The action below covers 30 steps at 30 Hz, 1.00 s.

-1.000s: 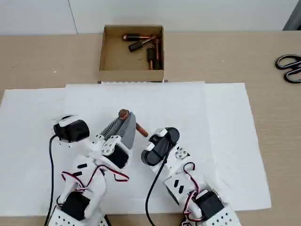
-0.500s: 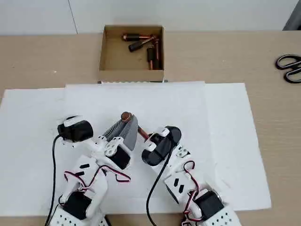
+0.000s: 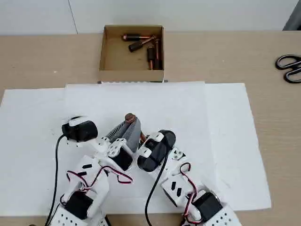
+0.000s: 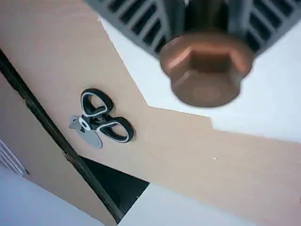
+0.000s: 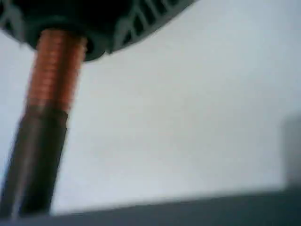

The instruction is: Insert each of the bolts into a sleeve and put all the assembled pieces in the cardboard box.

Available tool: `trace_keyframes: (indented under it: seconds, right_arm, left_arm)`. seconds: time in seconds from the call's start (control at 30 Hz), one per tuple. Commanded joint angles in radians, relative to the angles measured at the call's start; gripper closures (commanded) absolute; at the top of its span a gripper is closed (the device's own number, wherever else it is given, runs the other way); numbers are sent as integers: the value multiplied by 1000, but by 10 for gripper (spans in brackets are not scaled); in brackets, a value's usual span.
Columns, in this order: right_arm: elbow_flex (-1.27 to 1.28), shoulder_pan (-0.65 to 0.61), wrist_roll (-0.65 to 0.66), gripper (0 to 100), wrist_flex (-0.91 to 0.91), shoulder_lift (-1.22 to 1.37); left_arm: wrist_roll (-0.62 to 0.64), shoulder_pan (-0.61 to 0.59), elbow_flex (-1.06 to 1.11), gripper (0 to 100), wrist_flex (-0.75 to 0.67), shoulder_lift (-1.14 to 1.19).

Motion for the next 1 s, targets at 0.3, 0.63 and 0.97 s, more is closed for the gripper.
trace_keyframes:
  seconds: [0.3,0.63,0.97]
  right_arm:
    - [-26,-10,2,995,-27,-15]
    - [-28,-13,46,995,-27,-15]
    - [-28,-10,77,995,-27,-15]
  left_arm:
    - [-75,210,-10,995,278,-14]
    - [-133,187,-16,745,362,-14]
    - [-272,26,-139,660,459,-14]
